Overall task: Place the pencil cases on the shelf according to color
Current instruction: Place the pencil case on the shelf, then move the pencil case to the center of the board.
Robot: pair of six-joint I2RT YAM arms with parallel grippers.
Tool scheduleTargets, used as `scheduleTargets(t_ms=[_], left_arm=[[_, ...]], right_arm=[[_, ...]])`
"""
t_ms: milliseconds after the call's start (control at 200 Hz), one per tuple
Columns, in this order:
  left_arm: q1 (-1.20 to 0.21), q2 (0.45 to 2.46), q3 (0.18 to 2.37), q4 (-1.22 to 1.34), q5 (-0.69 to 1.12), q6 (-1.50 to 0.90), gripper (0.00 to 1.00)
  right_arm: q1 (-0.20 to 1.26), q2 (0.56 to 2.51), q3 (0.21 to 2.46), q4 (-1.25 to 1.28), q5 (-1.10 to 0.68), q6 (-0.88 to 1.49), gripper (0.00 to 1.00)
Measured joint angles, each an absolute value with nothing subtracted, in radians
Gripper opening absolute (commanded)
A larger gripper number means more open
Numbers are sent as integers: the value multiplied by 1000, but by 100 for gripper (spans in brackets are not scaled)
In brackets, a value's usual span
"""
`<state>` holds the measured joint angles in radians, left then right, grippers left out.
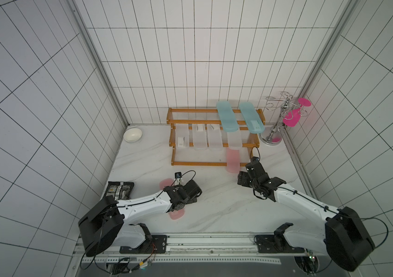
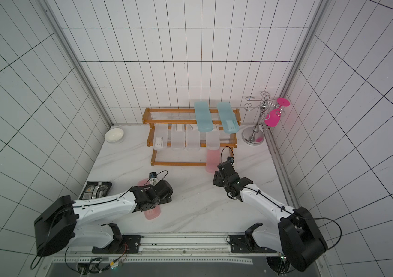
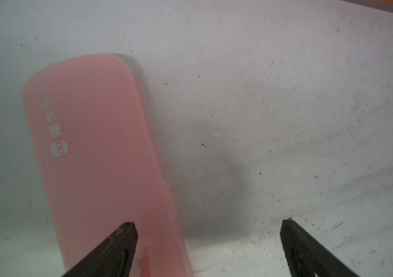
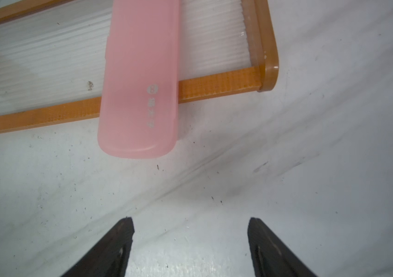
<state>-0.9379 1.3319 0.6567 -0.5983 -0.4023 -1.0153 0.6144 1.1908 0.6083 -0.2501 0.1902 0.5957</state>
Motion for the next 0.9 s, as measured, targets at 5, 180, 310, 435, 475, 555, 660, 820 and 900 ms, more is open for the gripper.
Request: scheduleTargets(t_ms=[5, 180, 310, 435, 475, 555, 660, 820, 900], left_arm=[[-939, 1332, 657, -598, -402, -1016, 98], [-988, 1367, 727, -625, -435, -1059, 98], [-1025, 1310, 759, -678, -508, -1122, 98], [-1006, 1178, 704, -720, -569, -1175, 98], [-982, 1142, 677, -730, -573, -1187, 97], [-899, 1082, 614, -747, -567, -1197, 97], [-752, 1013, 530, -757, -525, -1180, 98], [-629, 951, 469, -735, -441, -1119, 97], [-624, 962, 469, -693, -398, -1082, 97]], right_arm=[[615, 1189, 607, -250, 190, 596, 81], [616, 1073, 543, -257, 151, 617, 85], [630, 1016, 527, -260, 117, 622, 87], [671, 1008, 526, -259, 94, 629, 90], [693, 1010, 525, -257, 89, 632, 90], [751, 1028, 525, -250, 88, 641, 91], [836, 1080, 525, -242, 96, 652, 92], [933, 1173, 525, -233, 127, 671, 92], [964, 1208, 527, -228, 143, 679, 92]])
